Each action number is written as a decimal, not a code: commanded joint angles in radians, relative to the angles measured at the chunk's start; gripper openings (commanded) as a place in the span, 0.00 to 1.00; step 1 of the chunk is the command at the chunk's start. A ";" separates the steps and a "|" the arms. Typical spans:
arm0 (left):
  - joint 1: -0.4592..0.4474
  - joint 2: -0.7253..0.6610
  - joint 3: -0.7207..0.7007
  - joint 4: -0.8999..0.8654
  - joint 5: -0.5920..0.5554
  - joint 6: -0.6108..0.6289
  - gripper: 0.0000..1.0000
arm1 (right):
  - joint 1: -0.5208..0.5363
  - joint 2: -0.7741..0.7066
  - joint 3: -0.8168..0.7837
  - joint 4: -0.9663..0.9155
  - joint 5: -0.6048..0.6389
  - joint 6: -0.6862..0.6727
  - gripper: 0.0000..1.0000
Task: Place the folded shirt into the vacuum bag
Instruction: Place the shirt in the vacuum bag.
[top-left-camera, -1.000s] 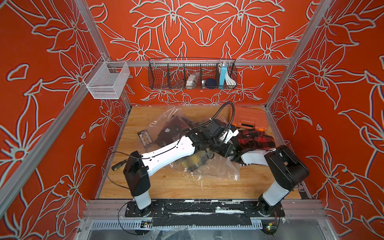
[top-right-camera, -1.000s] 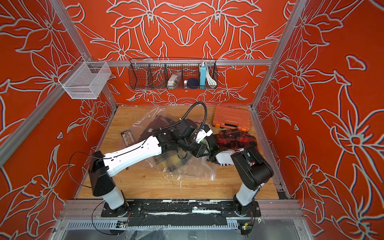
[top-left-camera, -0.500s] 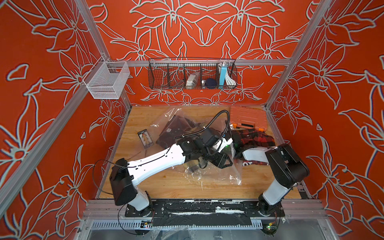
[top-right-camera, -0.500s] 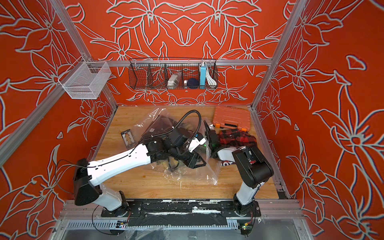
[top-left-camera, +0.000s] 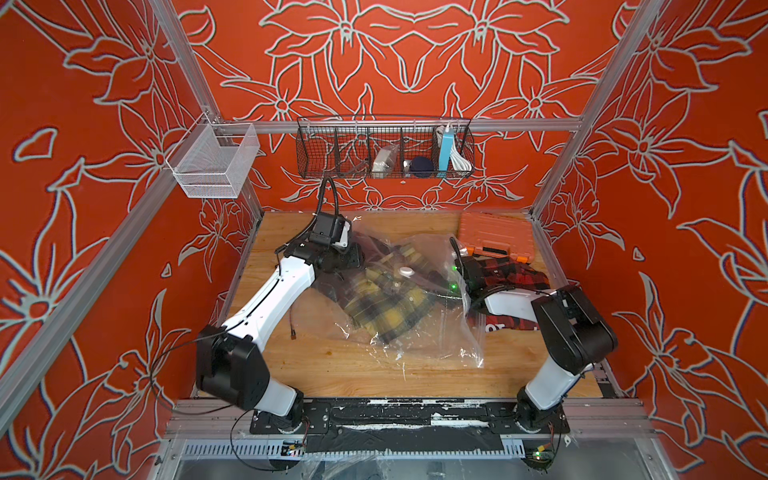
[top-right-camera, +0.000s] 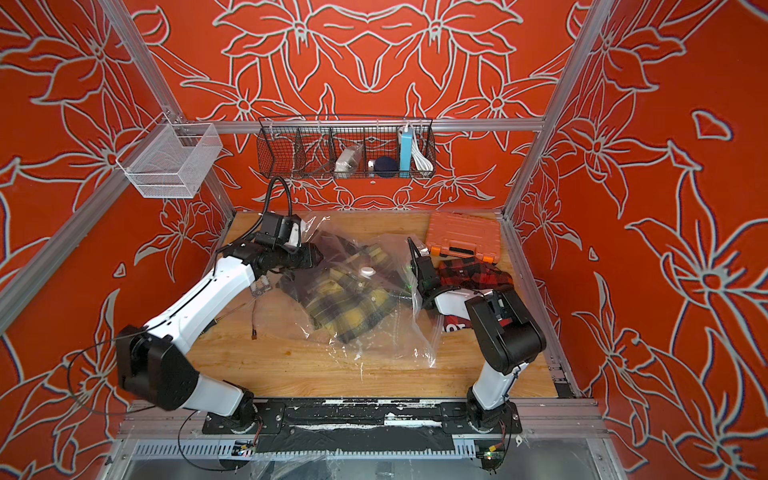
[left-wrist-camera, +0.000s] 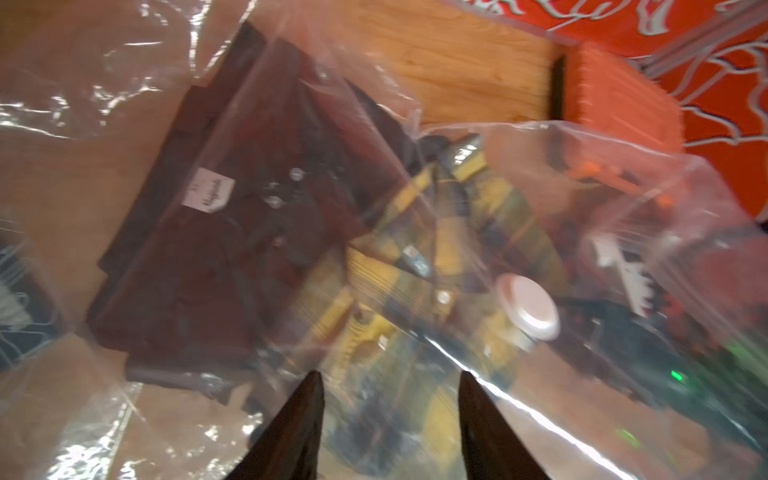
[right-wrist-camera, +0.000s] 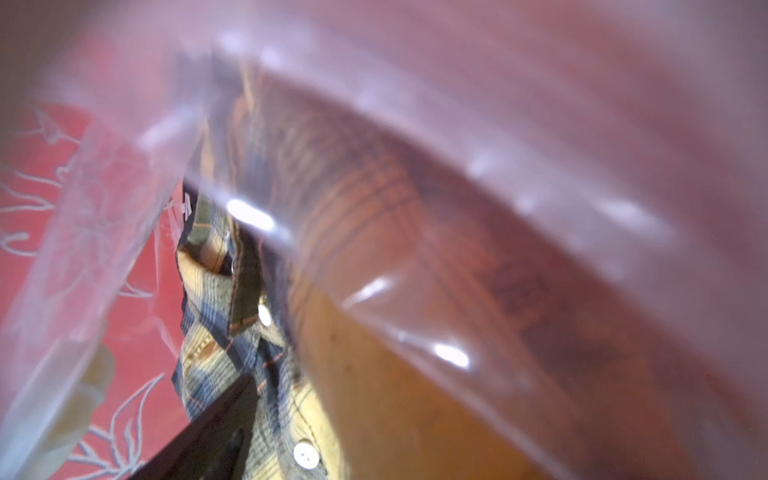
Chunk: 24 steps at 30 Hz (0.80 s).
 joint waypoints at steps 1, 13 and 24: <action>0.049 0.129 0.045 0.042 -0.018 0.050 0.51 | 0.006 0.032 0.043 -0.022 0.036 0.040 0.92; 0.086 0.503 0.253 0.128 0.099 0.083 0.51 | 0.011 0.080 0.039 0.097 -0.007 -0.071 0.75; 0.138 0.651 0.337 0.118 0.200 0.135 0.50 | 0.097 0.088 0.086 0.319 -0.205 -0.346 0.08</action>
